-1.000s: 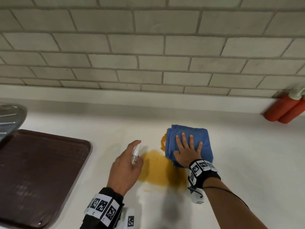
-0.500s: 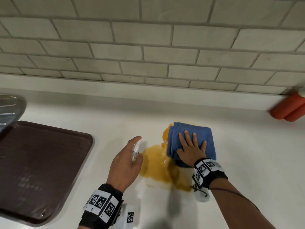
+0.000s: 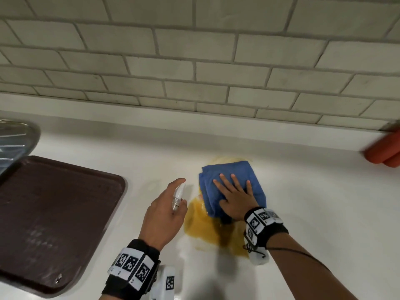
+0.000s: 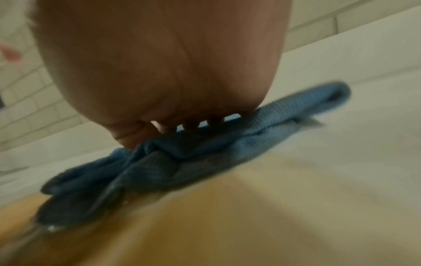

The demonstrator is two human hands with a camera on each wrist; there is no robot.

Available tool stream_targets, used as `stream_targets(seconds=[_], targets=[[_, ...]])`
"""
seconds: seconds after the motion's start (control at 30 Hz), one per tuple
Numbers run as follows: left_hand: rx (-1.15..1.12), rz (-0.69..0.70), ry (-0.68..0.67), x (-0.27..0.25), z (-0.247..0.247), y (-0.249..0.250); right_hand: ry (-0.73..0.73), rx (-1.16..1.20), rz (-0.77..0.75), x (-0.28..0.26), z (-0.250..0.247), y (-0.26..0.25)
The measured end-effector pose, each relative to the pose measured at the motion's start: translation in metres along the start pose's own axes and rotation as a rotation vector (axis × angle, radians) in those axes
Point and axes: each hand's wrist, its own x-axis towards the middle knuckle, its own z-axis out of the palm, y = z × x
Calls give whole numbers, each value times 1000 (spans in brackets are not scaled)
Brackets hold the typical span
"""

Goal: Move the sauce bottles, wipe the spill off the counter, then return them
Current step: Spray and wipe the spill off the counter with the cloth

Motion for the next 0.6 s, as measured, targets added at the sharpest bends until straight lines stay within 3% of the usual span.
stream_targets(seconds=[0.17, 0.37, 0.6], targets=[[17, -33, 15, -4, -7, -8, -35, 41, 111, 19, -11, -2], [-20, -13, -7, 0, -2, -5, -37, 21, -77, -1, 2, -17], [-7, -28, 10, 1, -11, -13, 10, 97, 97, 28, -15, 2]])
